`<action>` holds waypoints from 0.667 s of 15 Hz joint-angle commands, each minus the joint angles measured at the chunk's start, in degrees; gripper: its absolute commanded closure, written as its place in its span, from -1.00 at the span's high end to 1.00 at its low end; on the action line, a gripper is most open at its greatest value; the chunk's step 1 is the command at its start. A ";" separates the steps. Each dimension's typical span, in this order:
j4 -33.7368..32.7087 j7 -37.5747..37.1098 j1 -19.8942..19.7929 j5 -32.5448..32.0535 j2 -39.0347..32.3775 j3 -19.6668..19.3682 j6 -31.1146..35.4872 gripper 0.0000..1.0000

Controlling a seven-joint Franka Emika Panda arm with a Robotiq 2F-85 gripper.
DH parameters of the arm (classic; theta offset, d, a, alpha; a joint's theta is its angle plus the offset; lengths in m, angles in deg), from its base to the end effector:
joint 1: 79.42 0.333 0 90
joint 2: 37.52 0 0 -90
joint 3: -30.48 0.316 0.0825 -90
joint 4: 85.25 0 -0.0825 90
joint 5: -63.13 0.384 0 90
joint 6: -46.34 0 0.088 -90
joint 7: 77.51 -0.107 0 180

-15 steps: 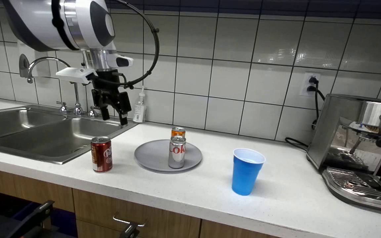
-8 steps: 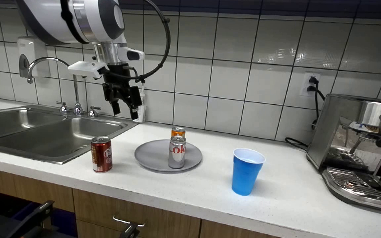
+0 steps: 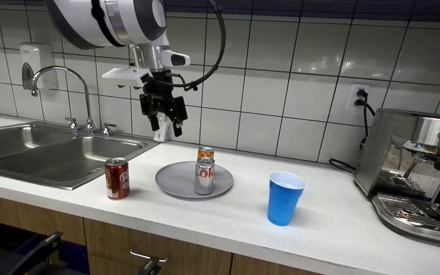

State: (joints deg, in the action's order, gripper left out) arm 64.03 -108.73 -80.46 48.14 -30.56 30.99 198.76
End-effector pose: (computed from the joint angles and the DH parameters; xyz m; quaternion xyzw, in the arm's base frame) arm 0.4483 0.0032 0.3127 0.9800 -0.1645 0.1029 0.0453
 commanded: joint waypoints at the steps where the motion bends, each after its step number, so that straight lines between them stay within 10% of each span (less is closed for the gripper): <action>1: 0.66 6.02 -2.70 0.65 1.93 -1.21 -1.29 1.00; 10: -2.02 18.32 -5.68 2.54 -1.94 -5.70 -0.94 1.00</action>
State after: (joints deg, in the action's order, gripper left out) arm 63.83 -95.31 -85.23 48.63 -30.89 25.91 198.76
